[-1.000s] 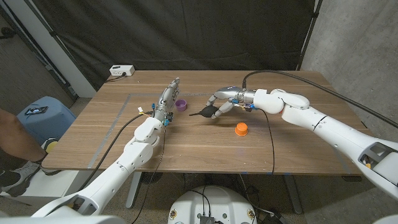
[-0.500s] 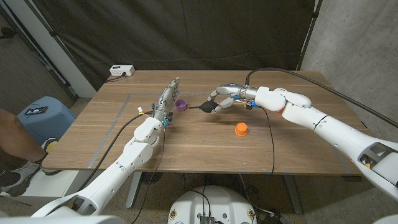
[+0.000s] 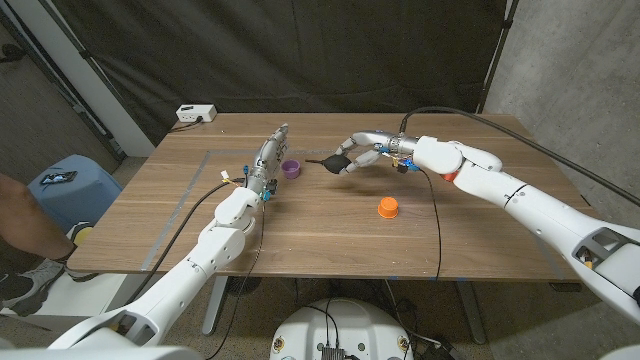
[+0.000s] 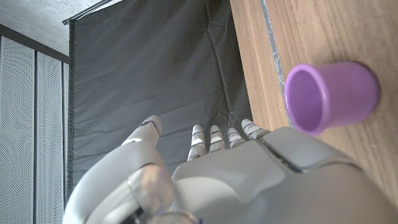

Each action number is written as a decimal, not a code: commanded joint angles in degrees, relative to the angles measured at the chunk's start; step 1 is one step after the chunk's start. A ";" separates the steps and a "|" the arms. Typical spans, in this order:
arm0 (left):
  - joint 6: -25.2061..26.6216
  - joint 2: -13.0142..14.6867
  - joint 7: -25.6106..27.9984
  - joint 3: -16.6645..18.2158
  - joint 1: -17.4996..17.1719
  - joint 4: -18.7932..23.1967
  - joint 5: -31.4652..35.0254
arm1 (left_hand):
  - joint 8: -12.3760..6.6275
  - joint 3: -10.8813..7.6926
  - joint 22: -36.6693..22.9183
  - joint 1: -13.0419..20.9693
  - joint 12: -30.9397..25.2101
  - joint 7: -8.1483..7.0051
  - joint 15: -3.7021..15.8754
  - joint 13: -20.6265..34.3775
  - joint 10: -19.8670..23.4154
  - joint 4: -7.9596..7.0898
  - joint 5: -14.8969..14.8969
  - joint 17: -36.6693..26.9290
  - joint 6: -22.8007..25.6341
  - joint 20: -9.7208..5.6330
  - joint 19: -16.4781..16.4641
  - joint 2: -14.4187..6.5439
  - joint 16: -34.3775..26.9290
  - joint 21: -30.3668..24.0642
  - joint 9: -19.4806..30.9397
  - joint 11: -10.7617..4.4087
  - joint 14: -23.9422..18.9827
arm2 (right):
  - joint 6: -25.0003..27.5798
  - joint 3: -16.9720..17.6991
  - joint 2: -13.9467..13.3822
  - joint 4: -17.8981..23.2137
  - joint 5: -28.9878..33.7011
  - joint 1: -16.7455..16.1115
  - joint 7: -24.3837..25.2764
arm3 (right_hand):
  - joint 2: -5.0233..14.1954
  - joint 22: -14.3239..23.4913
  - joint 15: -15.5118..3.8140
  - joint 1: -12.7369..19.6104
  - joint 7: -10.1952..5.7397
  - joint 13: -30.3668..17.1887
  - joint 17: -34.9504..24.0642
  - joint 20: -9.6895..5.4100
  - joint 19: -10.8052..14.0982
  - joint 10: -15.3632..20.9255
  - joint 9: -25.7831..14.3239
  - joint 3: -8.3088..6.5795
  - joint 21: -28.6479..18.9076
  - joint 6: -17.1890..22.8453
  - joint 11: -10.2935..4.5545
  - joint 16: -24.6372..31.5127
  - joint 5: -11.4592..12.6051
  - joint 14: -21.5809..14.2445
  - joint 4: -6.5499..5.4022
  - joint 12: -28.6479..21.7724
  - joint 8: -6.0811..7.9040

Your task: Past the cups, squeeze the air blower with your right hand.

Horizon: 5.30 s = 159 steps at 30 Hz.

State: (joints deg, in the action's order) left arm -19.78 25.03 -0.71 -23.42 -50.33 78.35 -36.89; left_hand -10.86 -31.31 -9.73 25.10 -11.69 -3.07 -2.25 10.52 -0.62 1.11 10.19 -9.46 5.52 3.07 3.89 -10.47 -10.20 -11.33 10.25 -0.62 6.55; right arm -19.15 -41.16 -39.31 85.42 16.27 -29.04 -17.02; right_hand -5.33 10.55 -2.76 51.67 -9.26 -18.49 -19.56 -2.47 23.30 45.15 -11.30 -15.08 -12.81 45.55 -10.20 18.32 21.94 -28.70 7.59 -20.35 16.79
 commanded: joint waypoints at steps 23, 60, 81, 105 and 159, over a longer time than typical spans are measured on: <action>0.14 -0.22 -0.81 0.16 0.84 -1.52 -0.57 | 0.21 -0.42 -0.32 -0.71 -0.03 0.02 0.38 0.15 0.20 0.15 0.13 -0.10 0.52 -0.20 -0.21 0.01 0.08 0.06 0.24 -0.23 0.13 | 4.67 2.74 2.52 -7.29 -24.13 -0.85 -7.23 | 0.75 0.10 -9.02 0.01 1.40 -0.33 -0.84 -0.81 0.78 0.00 -0.23 0.78 -0.07 0.18 1.35 0.80 -0.58 -1.03 -0.19 -0.10 -0.30; -0.06 -0.55 -1.38 0.17 1.52 -2.61 -0.77 | 0.22 -0.52 -0.32 -0.83 -0.03 -0.01 0.31 0.15 0.23 0.30 0.13 -0.10 0.53 -0.07 -0.22 0.02 0.06 0.09 0.24 -0.28 0.06 | 10.66 6.63 5.31 -12.28 -44.52 -1.37 -15.14 | 1.58 0.15 -8.30 0.37 2.32 -0.41 -1.58 -0.09 1.20 -0.16 -0.35 1.49 -0.18 0.02 2.15 1.32 -1.56 -1.46 -0.18 -0.05 -0.84; -0.36 -0.45 -1.57 0.16 1.52 -2.26 -0.63 | 0.22 -0.54 -0.33 -0.93 -0.02 0.01 0.40 0.15 0.24 0.41 0.14 -0.10 0.56 -0.01 -0.30 0.08 0.08 0.07 0.23 -0.22 0.10 | 17.32 9.00 6.83 -14.50 -54.36 -2.50 -19.09 | 2.15 0.18 -8.01 0.64 2.88 -0.53 -2.07 0.08 1.31 -0.13 -0.45 2.00 -0.19 -0.06 3.50 1.66 -2.37 -1.71 -0.16 -0.16 -1.24; 0.04 -0.58 -1.04 0.08 1.10 -1.87 -0.72 | 0.24 -0.57 -0.33 -1.02 -0.04 0.00 0.33 0.15 0.31 0.52 0.14 -0.10 0.52 0.01 -0.29 0.08 0.06 0.08 0.23 -0.12 0.04 | 18.86 9.84 7.47 -16.28 -57.14 -3.48 -20.59 | 2.65 0.20 -8.04 1.27 2.95 -0.56 -2.47 0.04 1.40 -0.01 -0.53 2.36 -0.20 0.20 3.33 1.93 -3.13 -1.96 0.03 -0.26 -1.48; 0.18 -0.61 -2.20 0.16 1.82 -3.10 -1.25 | 0.16 -0.65 -0.34 -1.18 -0.15 -0.07 0.41 0.15 0.71 0.73 0.14 -0.09 0.75 0.24 -0.41 0.09 0.03 0.06 0.23 -0.32 -0.14 | 21.38 10.93 8.88 -16.43 -59.54 -4.74 -18.21 | 3.96 0.17 -9.41 3.63 2.75 -0.11 -2.36 -1.20 2.57 4.97 -0.74 3.04 -0.51 5.01 3.01 2.60 -4.81 -5.80 0.67 -2.14 -0.71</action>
State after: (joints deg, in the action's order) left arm -19.62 24.34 -2.94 -23.30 -48.50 75.04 -38.21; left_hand -10.86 -31.77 -10.03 24.11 -11.69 -3.29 -2.11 10.52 -0.30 1.58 10.19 -9.46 5.74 3.38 3.58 -10.40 -10.20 -11.33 10.25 -0.94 6.41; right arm 1.91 -30.53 -30.66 68.83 -42.68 -33.26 -35.87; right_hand -1.78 10.53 -3.25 54.77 -6.33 -18.60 -21.78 -2.48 25.37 49.30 -11.83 -11.85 -12.81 49.77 -7.30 20.59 17.23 -33.74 8.14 -22.09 15.72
